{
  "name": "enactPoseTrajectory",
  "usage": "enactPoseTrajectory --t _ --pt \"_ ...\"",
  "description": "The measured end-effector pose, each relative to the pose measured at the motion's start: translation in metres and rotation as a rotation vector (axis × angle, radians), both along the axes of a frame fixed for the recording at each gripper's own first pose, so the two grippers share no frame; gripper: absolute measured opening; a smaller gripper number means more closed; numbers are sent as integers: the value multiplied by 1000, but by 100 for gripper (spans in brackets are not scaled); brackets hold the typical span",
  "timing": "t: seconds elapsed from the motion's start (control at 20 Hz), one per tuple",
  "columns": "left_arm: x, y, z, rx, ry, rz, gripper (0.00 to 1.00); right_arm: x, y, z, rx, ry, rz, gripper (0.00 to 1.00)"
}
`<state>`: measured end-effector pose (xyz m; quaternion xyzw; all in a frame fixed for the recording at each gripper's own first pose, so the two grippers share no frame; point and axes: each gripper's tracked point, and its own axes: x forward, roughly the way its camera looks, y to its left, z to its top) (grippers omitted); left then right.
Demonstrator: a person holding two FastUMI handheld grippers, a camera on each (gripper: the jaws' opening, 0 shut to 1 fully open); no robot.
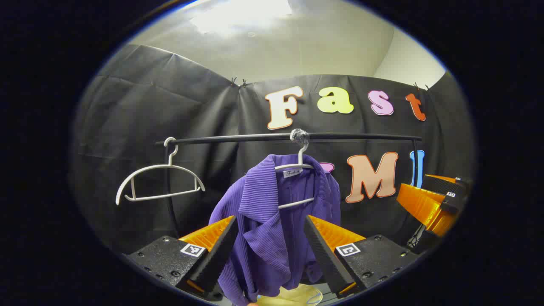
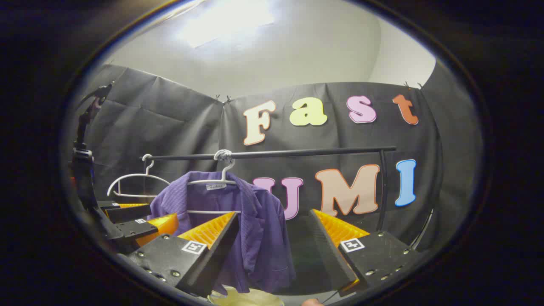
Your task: Grasp the clothes on the hanger with both hands and then place them into the laundry hamper below.
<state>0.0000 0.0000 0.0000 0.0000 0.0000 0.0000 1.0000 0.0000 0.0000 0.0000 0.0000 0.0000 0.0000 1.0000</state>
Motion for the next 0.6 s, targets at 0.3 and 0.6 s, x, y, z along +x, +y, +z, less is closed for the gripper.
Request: enactPoseTrajectory --t 0.3,0.6 --pt "2 -2 -1 12 7 12 93 3 -2 6 0 -17 9 96" --pt "5 2 -6 9 24 25 93 3 3 3 -12 -13 19 98"
